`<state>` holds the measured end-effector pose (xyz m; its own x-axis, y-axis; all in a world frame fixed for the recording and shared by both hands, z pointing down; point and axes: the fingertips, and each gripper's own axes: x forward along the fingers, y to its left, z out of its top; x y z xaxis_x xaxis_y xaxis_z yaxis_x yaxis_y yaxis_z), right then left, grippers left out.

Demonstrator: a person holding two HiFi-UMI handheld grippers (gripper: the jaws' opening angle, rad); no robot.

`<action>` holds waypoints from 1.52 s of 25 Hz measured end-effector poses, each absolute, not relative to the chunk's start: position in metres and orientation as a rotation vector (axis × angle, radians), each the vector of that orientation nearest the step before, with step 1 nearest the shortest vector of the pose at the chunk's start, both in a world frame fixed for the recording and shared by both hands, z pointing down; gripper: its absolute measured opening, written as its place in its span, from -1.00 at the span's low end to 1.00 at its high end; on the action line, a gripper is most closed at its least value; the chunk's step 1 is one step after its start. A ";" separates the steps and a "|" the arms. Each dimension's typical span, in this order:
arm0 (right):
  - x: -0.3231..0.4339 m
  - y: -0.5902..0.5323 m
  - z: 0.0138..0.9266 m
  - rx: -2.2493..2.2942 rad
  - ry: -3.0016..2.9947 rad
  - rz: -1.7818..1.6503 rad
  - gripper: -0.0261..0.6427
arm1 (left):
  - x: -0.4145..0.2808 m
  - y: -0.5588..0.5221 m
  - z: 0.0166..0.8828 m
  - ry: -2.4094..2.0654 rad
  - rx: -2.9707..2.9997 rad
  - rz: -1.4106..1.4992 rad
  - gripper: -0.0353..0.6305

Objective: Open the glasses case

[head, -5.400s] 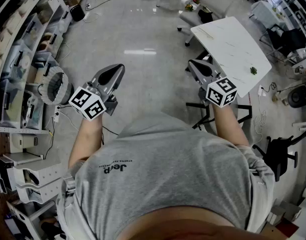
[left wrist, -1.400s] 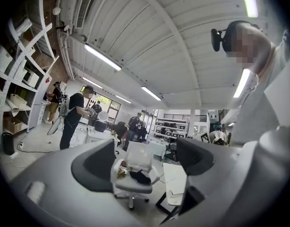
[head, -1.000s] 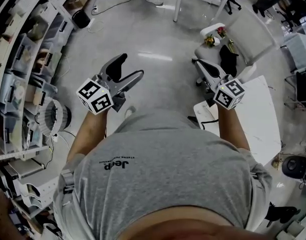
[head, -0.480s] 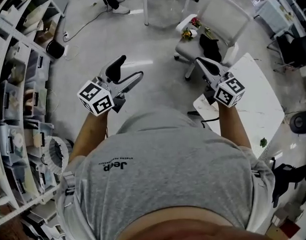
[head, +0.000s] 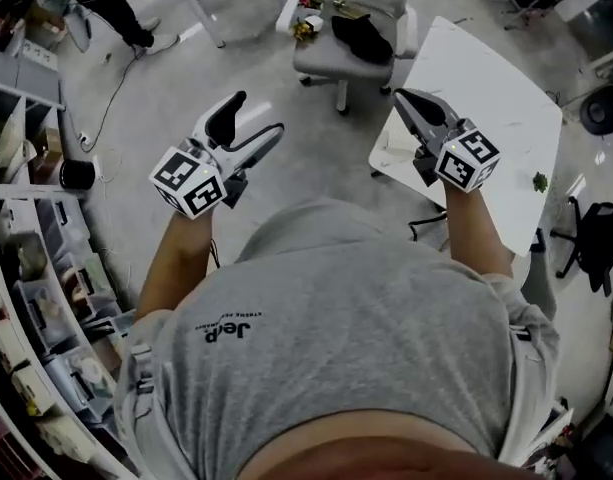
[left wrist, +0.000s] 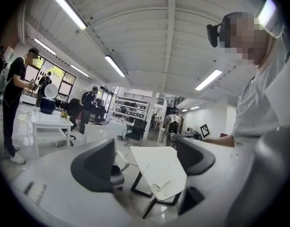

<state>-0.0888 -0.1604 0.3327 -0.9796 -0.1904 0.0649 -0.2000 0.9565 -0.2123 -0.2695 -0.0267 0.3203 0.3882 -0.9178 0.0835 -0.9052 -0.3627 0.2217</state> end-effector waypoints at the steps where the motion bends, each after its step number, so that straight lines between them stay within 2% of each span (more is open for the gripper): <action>1: -0.075 -0.171 0.335 0.348 -3.063 0.348 -0.91 | -0.259 -0.042 0.324 -1.588 2.431 -0.059 0.42; 12: 0.109 -0.254 0.395 0.841 -2.957 0.477 -0.91 | -0.082 -0.182 0.420 -1.105 2.603 0.245 0.42; 22: 0.190 -0.290 0.460 0.983 -2.860 0.554 -0.91 | 0.041 -0.238 0.550 -0.766 2.631 0.607 0.42; 29: 0.214 -0.301 0.490 1.025 -2.826 0.593 -0.91 | 0.068 -0.243 0.656 -0.628 2.545 0.922 0.42; 38: 0.209 -0.309 0.512 0.993 -2.794 0.626 -0.91 | 0.077 -0.247 0.686 -0.620 2.536 1.069 0.42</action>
